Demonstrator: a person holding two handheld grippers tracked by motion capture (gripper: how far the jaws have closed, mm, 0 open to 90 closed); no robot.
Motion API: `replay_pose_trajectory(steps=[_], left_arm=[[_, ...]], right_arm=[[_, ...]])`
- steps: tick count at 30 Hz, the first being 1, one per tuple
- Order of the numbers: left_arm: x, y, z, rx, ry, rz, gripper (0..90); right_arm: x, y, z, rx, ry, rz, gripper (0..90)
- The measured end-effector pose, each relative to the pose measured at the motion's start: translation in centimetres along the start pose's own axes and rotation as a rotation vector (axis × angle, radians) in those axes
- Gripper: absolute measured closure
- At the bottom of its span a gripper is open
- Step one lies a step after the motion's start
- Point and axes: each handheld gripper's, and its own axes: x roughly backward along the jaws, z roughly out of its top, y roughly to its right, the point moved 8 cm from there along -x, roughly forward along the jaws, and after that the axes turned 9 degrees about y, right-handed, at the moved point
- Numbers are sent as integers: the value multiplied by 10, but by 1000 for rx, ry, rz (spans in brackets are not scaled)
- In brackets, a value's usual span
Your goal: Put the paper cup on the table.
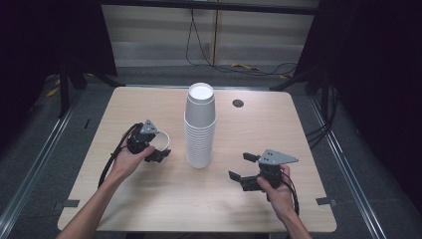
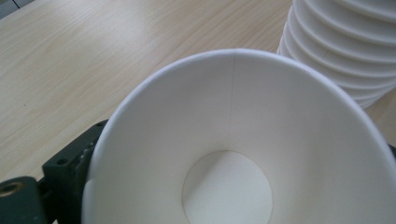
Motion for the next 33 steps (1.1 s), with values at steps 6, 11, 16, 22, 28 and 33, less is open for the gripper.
replay_pose_trajectory(steps=[6, 11, 16, 22, 28, 33], left_arm=[[-2, 0, -8, 26, -2, -8, 49], [0, 2, -12, 18, -6, -5, 92], [2, 0, -19, 35, -8, -11, 127], [6, 1, -26, 48, -15, -25, 153], [7, 1, -38, 74, -40, -15, 155], [14, 0, -40, 74, -34, -5, 155]], right_arm=[[0, 0, 0, 3, -1, 0, 135], [0, 0, 0, 1, 0, 0, 135], [0, -1, -1, -2, -5, 4, 135], [0, -1, -1, -1, -3, 4, 135], [-1, -1, -2, -4, -5, 6, 135], [-1, -1, -2, -2, -7, 6, 135]])
